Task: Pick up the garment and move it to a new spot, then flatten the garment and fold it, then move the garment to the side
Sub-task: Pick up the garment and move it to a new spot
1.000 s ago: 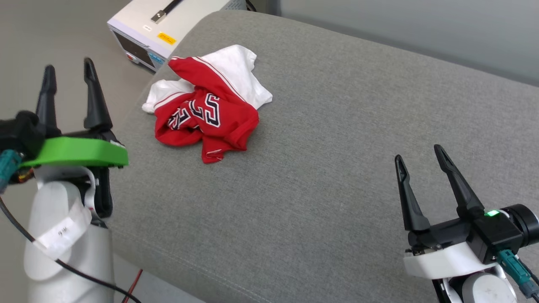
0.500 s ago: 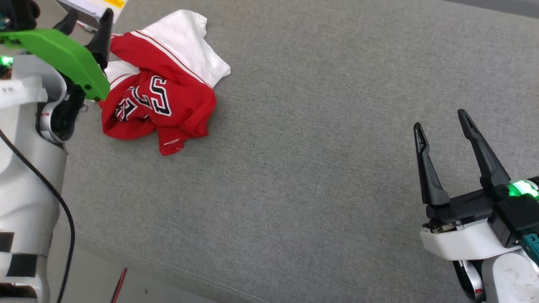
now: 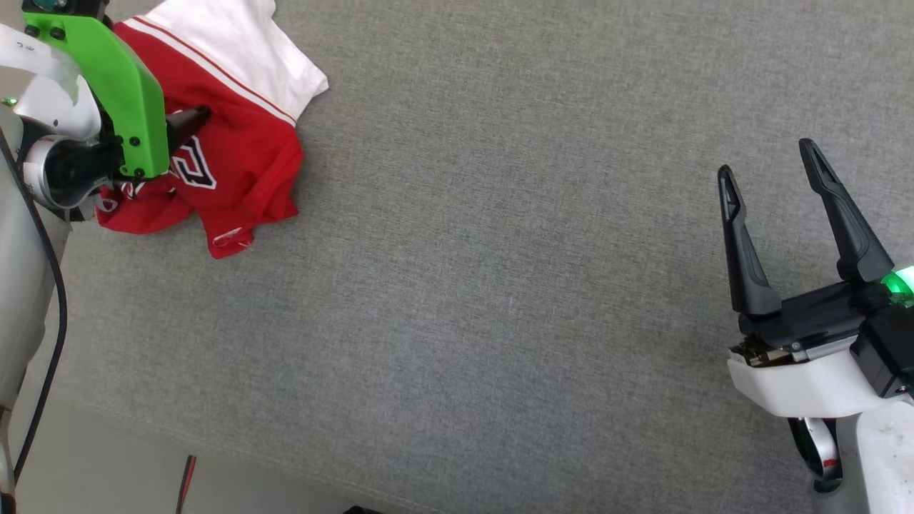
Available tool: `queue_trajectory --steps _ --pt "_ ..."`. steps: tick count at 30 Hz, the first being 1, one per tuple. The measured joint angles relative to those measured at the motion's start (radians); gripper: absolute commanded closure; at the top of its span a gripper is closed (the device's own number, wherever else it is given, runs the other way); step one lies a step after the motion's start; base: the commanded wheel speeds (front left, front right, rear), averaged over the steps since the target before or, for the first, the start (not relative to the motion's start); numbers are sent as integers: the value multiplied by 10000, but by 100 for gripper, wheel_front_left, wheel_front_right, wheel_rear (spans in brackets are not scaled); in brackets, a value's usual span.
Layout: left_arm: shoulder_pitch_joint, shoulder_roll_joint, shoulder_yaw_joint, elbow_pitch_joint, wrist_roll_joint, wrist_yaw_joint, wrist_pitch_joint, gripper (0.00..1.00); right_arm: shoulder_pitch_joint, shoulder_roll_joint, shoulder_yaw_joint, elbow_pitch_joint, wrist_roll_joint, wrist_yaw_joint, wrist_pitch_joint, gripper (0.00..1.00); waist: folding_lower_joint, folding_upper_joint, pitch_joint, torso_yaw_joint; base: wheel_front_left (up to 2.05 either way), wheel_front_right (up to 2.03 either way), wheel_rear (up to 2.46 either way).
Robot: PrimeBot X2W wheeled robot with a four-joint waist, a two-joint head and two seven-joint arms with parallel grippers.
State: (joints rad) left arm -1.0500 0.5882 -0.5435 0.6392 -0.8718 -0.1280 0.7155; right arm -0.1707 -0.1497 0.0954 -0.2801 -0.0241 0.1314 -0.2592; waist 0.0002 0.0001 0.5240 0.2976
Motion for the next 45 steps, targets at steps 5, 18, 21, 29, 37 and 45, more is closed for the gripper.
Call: queue_trajectory --steps 5,18,21,29,37,45 --pt "-76 -75 -878 385 -274 0 337 0 -175 -44 -8 -52 -17 0 0 0 0 0 439 -193 0 0 0" --pt "-419 0 -2274 1037 -725 0 -407 100 -324 -33 -111 -6 10 0 0 0 -2 0 697 -380 0 0 0" --pt "-427 63 -2740 849 -803 -2 -1266 100 -310 107 -215 6 42 0 0 0 -1 -1 374 -296 0 0 0" --pt "-918 794 -3668 -326 -779 0 -2598 100 48 514 -362 130 217 0 -2 0 -2 -1 -537 -147 0 0 0" --pt "-1399 936 -4982 -2228 -593 -2 -3032 100 301 834 -422 171 382 0 -4 0 -2 -1 -1424 -284 0 0 0" --pt "-2005 545 -6174 -3319 -320 -2 -3285 100 311 963 -497 169 552 0 -4 0 -2 -1 -1692 -1164 0 0 0"
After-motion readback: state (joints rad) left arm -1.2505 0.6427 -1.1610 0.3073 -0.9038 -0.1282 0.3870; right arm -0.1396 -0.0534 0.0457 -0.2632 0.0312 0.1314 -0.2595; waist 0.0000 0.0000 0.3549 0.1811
